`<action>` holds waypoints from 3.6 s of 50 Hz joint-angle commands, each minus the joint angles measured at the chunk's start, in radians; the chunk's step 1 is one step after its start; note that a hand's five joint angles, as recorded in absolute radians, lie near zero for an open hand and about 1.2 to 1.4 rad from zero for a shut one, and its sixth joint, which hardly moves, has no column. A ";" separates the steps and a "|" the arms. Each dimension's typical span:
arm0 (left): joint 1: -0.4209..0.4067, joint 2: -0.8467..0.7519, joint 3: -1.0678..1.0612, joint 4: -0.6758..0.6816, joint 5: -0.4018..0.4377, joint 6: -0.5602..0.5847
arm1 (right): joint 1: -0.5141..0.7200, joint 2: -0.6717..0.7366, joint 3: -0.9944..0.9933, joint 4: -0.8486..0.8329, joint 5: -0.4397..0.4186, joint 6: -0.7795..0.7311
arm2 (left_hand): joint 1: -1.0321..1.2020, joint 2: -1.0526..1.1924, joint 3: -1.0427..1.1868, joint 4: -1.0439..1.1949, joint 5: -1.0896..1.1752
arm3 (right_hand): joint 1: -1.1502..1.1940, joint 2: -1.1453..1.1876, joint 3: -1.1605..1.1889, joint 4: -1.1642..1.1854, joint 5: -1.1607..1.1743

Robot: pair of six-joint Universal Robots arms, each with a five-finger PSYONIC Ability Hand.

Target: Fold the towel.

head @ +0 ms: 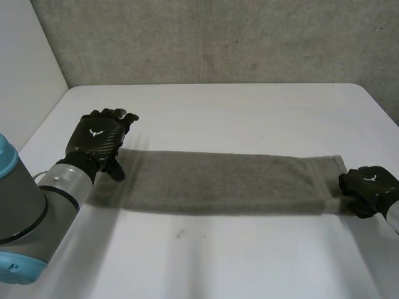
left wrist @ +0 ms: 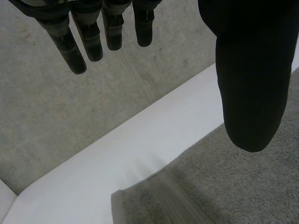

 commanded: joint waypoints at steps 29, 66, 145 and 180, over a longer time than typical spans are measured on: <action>0.000 0.069 -0.035 0.003 -0.006 0.002 | 0.431 -0.100 -0.318 -0.016 0.177 -0.130 | 0.008 0.013 0.010 0.011 0.009 | 0.451 0.242 0.252 0.247 0.287; -0.290 -0.120 0.135 0.038 -0.018 -0.001 | 0.682 -0.019 -0.222 0.034 0.217 0.214 | 0.022 0.028 0.024 0.026 0.023 | -0.771 -0.980 -0.970 -0.975 -0.935; -0.361 -0.097 0.242 -0.092 -0.178 -0.201 | 0.696 -0.146 -0.342 0.293 0.329 0.571 | 0.046 0.052 0.048 0.050 0.047 | -0.771 -0.980 -0.970 -0.975 -0.935; -0.352 -0.352 0.158 -0.094 -0.304 0.012 | 0.718 0.267 -0.492 0.243 0.292 0.522 | 0.037 0.043 0.039 0.041 0.038 | -0.771 -0.980 -0.970 -0.975 -0.935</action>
